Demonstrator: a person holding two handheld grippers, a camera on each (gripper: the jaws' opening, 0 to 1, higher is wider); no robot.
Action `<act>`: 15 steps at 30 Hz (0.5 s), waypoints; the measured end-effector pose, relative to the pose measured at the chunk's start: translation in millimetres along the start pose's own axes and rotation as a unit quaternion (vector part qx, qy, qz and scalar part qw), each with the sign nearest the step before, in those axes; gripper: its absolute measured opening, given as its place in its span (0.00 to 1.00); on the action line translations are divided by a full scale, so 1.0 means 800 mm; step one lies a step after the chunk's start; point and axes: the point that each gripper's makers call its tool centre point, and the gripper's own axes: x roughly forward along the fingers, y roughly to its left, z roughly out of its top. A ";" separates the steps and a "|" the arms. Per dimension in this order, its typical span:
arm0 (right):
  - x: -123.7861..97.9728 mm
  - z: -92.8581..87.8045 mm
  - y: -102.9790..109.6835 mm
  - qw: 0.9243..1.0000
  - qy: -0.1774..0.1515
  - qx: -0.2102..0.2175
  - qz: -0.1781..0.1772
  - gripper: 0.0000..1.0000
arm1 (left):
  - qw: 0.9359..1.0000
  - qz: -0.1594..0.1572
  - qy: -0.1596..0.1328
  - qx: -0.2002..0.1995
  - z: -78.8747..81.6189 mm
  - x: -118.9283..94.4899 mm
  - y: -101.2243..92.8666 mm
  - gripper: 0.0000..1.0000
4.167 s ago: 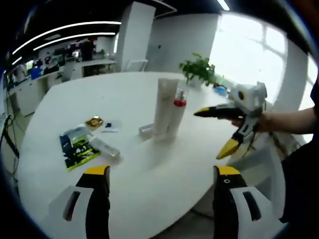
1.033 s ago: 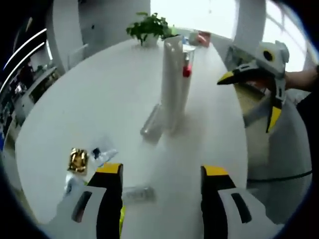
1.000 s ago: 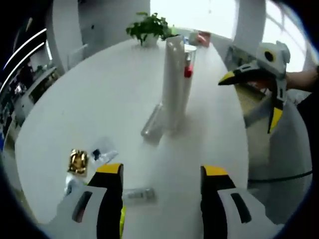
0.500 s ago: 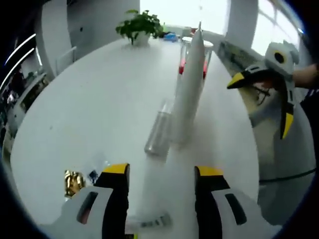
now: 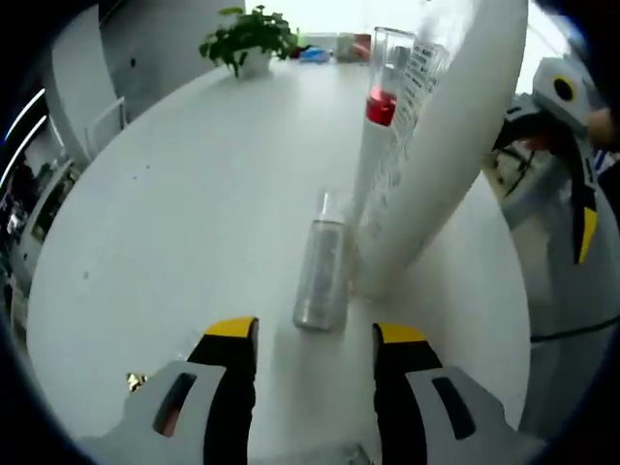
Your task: Arrange the skincare products in the storage area until every visible bottle or jar stands upright without overlapping.
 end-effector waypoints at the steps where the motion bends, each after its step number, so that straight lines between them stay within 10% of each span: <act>1: 0.000 0.000 0.000 1.000 0.001 0.001 0.000 0.95 | 1.000 -0.001 0.001 0.002 0.000 0.002 0.001 0.40; 15: 0.001 -0.002 -0.005 1.000 0.000 0.013 -0.003 0.95 | 1.000 -0.026 -0.003 0.013 0.012 0.023 0.000 0.30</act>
